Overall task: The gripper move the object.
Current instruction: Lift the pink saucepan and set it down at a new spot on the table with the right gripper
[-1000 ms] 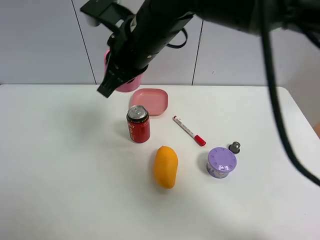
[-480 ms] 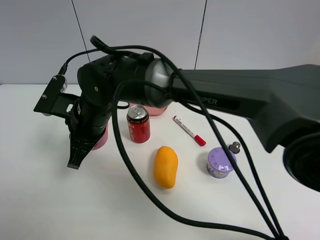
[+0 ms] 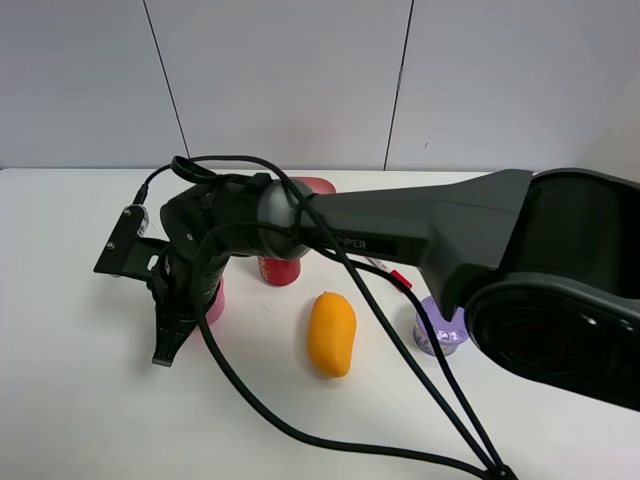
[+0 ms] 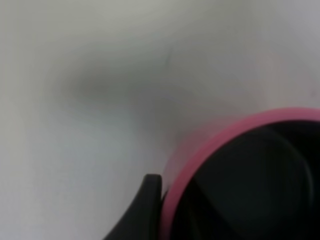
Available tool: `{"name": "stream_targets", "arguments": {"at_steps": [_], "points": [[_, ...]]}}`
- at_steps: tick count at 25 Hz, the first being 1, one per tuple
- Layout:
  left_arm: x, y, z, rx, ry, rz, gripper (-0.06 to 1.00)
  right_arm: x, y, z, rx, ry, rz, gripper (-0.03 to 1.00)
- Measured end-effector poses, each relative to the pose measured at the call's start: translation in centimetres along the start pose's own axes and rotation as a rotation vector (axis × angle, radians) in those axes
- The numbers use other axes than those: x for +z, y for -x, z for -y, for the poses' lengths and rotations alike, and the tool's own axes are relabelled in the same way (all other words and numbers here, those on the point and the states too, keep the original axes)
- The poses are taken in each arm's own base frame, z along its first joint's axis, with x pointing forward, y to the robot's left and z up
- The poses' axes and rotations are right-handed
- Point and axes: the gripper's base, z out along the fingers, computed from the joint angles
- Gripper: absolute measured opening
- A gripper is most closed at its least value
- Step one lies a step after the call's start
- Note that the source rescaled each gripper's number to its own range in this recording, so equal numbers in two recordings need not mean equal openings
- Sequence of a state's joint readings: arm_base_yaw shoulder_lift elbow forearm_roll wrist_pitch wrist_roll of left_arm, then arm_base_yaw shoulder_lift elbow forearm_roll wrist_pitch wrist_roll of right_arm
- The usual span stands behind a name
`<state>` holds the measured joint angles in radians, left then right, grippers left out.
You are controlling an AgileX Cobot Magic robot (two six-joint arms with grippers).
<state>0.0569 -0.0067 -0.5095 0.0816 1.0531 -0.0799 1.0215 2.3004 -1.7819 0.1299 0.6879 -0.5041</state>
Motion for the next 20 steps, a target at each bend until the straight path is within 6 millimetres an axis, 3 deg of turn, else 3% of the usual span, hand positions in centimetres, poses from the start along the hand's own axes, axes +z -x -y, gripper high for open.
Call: {"name": "stream_targets", "arguments": {"at_steps": [9, 20], "points": [[0.0, 0.0, 0.0, 0.000, 0.000, 0.000, 1.00, 2.2, -1.0, -0.2, 0.005, 0.018, -0.041, 0.00], [0.0, 0.0, 0.0, 0.000, 0.000, 0.000, 1.00, 2.3, -1.1, -0.3, 0.005, 0.022, -0.049, 0.01]]}}
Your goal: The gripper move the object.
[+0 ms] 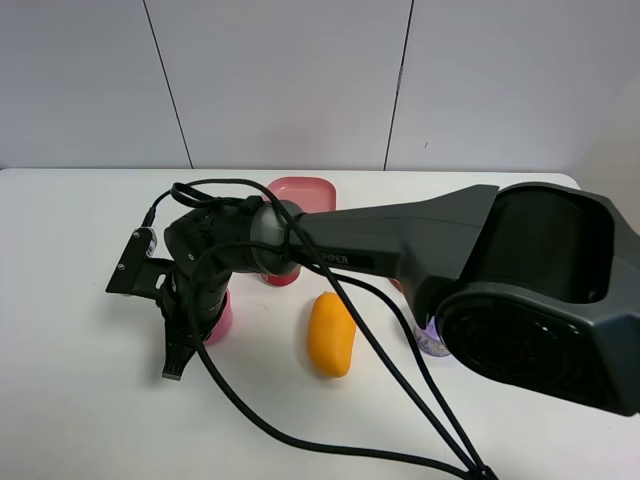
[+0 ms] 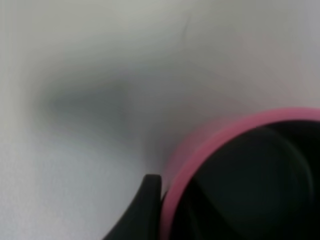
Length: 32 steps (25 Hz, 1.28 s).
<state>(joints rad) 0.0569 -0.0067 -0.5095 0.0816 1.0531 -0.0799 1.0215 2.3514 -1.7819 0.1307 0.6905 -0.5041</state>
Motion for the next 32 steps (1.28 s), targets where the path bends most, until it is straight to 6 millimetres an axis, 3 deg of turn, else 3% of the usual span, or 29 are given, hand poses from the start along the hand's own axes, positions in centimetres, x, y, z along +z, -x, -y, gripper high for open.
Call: {"name": "stream_targets", "arguments": {"at_steps": [3, 9, 11, 15, 18, 24, 28, 32], "points": [[0.0, 0.0, 0.0, 0.000, 0.000, 0.000, 1.00, 0.0, 0.0, 0.0, 0.000, 0.001, -0.001, 0.11], [0.0, 0.0, 0.0, 0.000, 0.000, 0.000, 1.00, -0.1, 0.0, 0.0, 0.000, 0.004, -0.006, 0.54], [0.0, 0.0, 0.0, 0.000, 0.000, 0.000, 1.00, -0.2, 0.0, 0.0, 0.005, 0.008, -0.012, 0.65], [0.0, 0.0, 0.0, 0.000, 0.000, 0.000, 1.00, -2.9, 1.1, 0.0, 0.040, 0.001, 0.043, 0.74], [0.0, 0.0, 0.0, 0.000, 0.000, 0.000, 1.00, -7.7, 2.6, 0.2, 0.047, -0.027, 0.138, 0.75], [0.0, 0.0, 0.0, 0.000, 0.000, 0.000, 1.00, -20.8, 4.2, -0.4, 0.099, -0.097, 0.365, 0.78], [0.0, 0.0, 0.0, 0.000, 0.000, 0.000, 1.00, -29.9, 3.1, -0.8, 0.145, -0.229, 0.505, 0.79], [0.0, 0.0, 0.0, 0.000, 0.000, 0.000, 1.00, -38.8, 0.0, -0.9, 0.200, -0.469, 0.606, 0.79]]}}
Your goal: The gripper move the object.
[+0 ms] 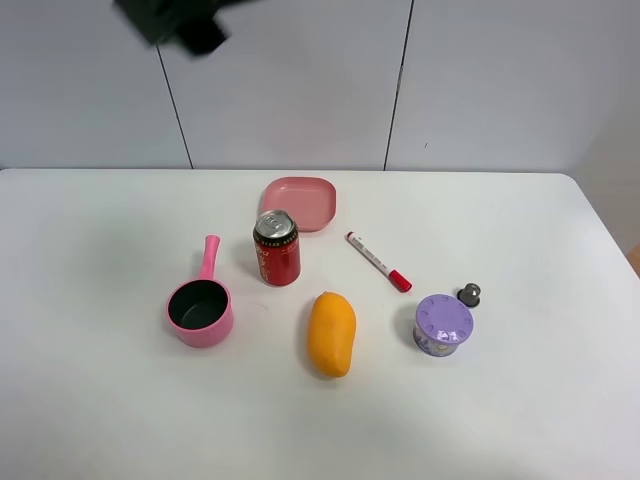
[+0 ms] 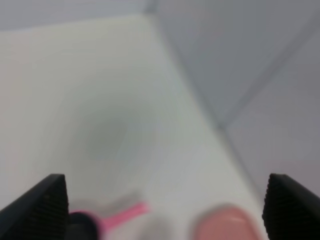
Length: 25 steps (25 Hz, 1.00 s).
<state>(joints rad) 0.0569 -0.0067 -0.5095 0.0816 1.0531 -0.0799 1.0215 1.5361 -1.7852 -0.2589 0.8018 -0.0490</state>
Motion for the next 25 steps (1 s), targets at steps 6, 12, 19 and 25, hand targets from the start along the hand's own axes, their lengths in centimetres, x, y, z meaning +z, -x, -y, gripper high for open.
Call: {"name": "stream_targets", "arguments": {"at_steps": [6, 12, 19, 25], "points": [[0.0, 0.0, 0.0, 0.000, 0.000, 0.000, 1.00, -11.2, -0.3, 5.7, 0.076, -0.419, 0.006, 0.79], [0.0, 0.0, 0.0, 0.000, 0.000, 0.000, 1.00, -20.2, -2.2, 8.4, 0.154, -0.629, 0.021, 0.83], [0.0, 0.0, 0.0, 0.000, 0.000, 0.000, 1.00, -30.5, -5.2, 9.9, 0.225, -0.693, 0.205, 0.99], [0.0, 0.0, 0.0, 0.000, 0.000, 0.000, 1.00, -38.1, -8.9, 9.0, 0.255, -0.922, 0.213, 1.00]]}}
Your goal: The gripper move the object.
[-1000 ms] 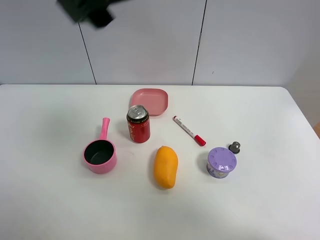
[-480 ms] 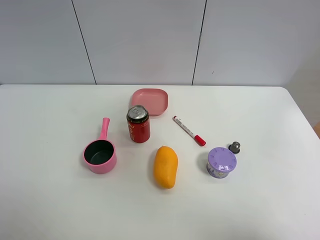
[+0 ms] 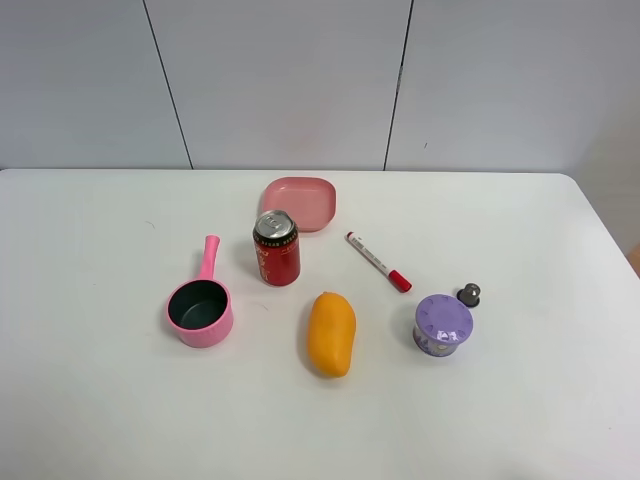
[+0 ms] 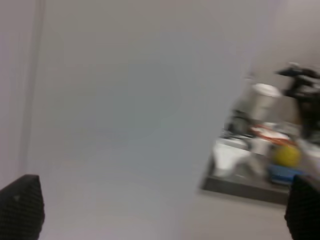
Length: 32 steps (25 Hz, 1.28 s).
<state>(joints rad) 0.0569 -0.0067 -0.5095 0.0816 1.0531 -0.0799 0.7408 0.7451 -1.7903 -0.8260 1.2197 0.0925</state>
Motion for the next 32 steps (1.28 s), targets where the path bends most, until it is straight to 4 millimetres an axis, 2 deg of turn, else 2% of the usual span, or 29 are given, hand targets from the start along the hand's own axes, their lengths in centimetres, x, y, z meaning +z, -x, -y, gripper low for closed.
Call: {"name": "stream_targets", "arguments": {"at_steps": [3, 5, 7, 11, 14, 19, 22, 24, 27, 32], "points": [[0.0, 0.0, 0.0, 0.000, 0.000, 0.000, 1.00, -3.4, -0.8, 0.5, 0.041, -0.059, -0.006, 1.00], [0.0, 0.0, 0.0, 0.000, 0.000, 0.000, 1.00, -5.6, -1.9, -0.1, 0.063, -0.087, -0.022, 1.00], [0.0, 0.0, 0.0, 0.000, 0.000, 0.000, 1.00, -7.9, -3.7, -0.8, 0.071, -0.122, -0.037, 1.00], [0.0, 0.0, 0.0, 0.000, 0.000, 0.000, 1.00, -10.0, -8.7, -3.6, 0.068, -0.158, -0.127, 1.00], [0.0, 0.0, 0.0, 0.000, 0.000, 0.000, 1.00, -9.3, -13.0, -5.9, 0.078, -0.124, -0.230, 1.00], [0.0, 0.0, 0.0, 0.000, 0.000, 0.000, 1.00, -7.0, -20.8, -9.0, 0.111, -0.016, -0.421, 1.00], [0.0, 0.0, 0.0, 0.000, 0.000, 0.000, 1.00, -6.3, -24.3, -10.2, 0.151, 0.016, -0.475, 1.00], [0.0, 0.0, 0.0, 0.000, 0.000, 0.000, 1.00, -5.8, -25.9, -10.9, 0.173, 0.039, -0.490, 1.00], [0.0, 0.0, 0.0, 0.000, 0.000, 0.000, 1.00, -5.1, -27.2, -11.8, 0.200, 0.084, -0.524, 1.00], [0.0, 0.0, 0.0, 0.000, 0.000, 0.000, 1.00, -4.6, -28.0, -12.5, 0.232, 0.129, -0.534, 1.00]]}}
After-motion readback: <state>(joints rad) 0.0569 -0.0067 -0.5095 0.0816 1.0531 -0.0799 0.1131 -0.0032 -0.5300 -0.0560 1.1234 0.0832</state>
